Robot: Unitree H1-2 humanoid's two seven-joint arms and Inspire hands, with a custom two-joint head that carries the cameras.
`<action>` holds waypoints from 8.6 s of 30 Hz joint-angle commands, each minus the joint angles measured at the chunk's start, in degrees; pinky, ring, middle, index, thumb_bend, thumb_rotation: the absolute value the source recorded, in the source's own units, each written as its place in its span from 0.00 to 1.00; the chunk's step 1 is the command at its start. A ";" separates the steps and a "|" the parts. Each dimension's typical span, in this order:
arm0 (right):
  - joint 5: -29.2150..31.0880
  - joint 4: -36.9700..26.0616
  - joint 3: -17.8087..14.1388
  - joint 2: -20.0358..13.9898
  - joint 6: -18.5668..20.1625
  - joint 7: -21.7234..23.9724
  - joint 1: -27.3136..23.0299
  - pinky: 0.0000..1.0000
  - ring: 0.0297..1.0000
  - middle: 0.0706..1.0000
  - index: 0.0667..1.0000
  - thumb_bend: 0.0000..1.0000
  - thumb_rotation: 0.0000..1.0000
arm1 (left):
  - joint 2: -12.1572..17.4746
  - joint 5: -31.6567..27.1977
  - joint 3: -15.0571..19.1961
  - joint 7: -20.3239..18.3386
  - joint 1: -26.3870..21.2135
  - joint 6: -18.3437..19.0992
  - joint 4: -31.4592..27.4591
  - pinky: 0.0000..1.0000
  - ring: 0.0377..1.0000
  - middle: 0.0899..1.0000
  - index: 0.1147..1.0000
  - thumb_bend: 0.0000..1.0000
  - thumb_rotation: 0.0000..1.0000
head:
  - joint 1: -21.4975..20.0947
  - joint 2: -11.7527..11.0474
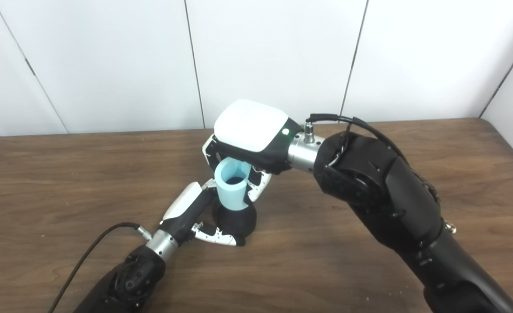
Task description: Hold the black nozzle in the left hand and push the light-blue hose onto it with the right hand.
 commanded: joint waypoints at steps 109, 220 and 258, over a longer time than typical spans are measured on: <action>3.04 -1.90 -9.45 -1.34 -13.92 -12.61 15.34 1.00 1.00 1.00 1.00 1.00 0.64 | -0.06 3.02 -3.95 -3.26 8.77 2.96 4.53 1.00 0.96 0.79 0.42 0.50 0.08 | 0.36 0.83; 3.42 2.58 0.47 -5.55 -13.91 -12.13 17.11 1.00 1.00 1.00 1.00 0.99 0.60 | 0.29 1.87 -3.50 -4.77 9.31 4.27 2.51 1.00 0.96 0.79 0.42 0.50 0.08 | 0.30 1.95; 1.76 2.57 1.34 -5.21 -13.49 -12.70 18.44 1.00 1.00 1.00 1.00 0.99 0.57 | 0.42 1.85 -3.34 -5.09 9.82 4.38 1.67 1.00 0.96 0.80 0.42 0.50 0.08 | 0.10 2.44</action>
